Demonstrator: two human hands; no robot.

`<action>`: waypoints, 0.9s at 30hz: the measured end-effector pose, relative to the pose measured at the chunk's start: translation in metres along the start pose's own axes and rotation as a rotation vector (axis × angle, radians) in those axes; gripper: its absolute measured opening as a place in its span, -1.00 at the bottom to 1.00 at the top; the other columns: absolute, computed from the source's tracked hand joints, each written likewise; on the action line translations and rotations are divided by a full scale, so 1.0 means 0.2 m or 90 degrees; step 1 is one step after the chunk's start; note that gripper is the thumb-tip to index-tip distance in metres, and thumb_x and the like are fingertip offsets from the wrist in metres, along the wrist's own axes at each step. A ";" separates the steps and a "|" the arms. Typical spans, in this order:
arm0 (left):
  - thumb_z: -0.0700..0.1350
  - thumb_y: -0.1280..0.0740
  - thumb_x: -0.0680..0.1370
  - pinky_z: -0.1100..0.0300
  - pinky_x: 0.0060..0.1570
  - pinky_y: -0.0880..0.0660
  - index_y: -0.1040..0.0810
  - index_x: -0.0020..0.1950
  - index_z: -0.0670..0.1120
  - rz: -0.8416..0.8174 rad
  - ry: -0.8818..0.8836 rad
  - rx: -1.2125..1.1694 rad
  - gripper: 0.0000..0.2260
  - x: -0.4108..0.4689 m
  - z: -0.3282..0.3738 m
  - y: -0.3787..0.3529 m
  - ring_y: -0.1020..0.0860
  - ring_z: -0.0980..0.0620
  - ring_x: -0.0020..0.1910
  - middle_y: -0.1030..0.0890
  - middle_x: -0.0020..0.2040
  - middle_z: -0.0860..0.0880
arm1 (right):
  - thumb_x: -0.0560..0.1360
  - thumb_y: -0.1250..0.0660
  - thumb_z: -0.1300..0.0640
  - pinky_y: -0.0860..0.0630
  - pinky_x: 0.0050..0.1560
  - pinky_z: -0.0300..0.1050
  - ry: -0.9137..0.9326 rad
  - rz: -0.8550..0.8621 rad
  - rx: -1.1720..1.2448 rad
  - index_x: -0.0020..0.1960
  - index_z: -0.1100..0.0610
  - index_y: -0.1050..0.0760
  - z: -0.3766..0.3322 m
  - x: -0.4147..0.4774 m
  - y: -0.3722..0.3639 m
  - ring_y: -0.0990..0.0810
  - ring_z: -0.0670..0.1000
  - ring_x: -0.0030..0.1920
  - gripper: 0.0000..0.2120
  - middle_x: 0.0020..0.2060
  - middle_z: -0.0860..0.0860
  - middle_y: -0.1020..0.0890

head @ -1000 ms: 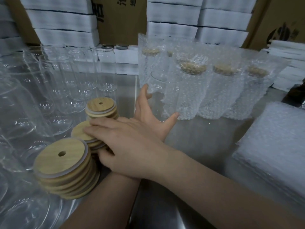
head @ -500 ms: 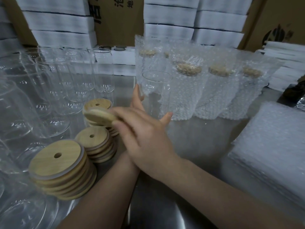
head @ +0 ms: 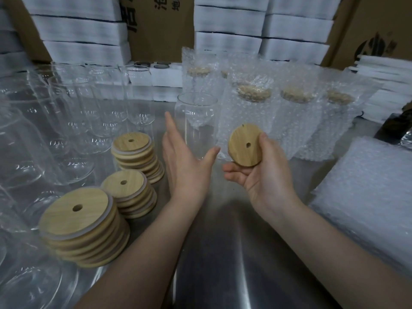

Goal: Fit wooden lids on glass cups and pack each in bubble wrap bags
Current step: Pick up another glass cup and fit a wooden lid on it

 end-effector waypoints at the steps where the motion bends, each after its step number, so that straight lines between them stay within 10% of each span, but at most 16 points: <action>1: -0.21 -0.42 0.42 0.02 0.51 -0.01 0.16 0.60 0.06 0.000 0.000 0.009 -0.04 0.00 -0.01 0.00 -0.03 -0.01 0.55 -0.04 0.56 -0.10 | 0.66 -0.14 -0.05 -0.54 -0.48 -0.10 -0.001 -0.005 -0.005 0.15 0.13 -0.38 0.01 0.00 0.00 -0.61 0.12 -0.48 -0.75 -0.28 0.13 -0.64; 11: -0.28 -0.35 0.29 -0.34 0.41 -0.17 -0.19 0.51 -0.32 0.062 -0.213 0.091 -0.21 -0.08 0.21 0.06 -0.17 -0.28 0.51 -0.17 0.50 -0.32 | 0.52 -0.41 0.20 -0.59 -0.34 -0.10 0.000 -0.032 -0.002 0.16 0.06 -0.48 0.03 0.04 0.05 -0.60 0.00 -0.41 -0.76 -0.31 0.00 -0.65; 19: -0.33 -0.31 0.38 0.35 0.43 -0.11 -0.31 0.48 -0.29 -0.133 -0.268 0.053 -0.36 -0.17 0.24 -0.04 -0.30 -0.09 0.44 -0.39 0.41 -0.24 | 0.35 -0.55 0.29 -0.61 -0.10 -0.05 0.053 -0.022 -0.022 0.14 0.00 -0.47 0.00 0.05 0.04 -0.61 0.02 -0.14 -0.53 -0.11 0.06 -0.62; 27: -0.22 -0.43 0.47 0.29 0.45 -0.14 -0.06 0.58 -0.21 -0.273 -0.188 0.059 -0.21 -0.16 0.19 -0.13 -0.20 0.00 0.53 -0.26 0.54 -0.14 | 0.45 -0.51 0.14 -0.58 -0.34 -0.11 0.082 0.006 -0.085 -0.10 -0.04 -0.54 -0.01 0.03 0.04 -0.61 -0.01 -0.29 -0.83 -0.27 0.01 -0.64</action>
Point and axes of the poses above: each hand's wrist, its own x-axis towards the middle knuckle, its own y-axis out of the back of the hand, z = x × y, the point moved 3 cm from there along x, towards the middle knuckle
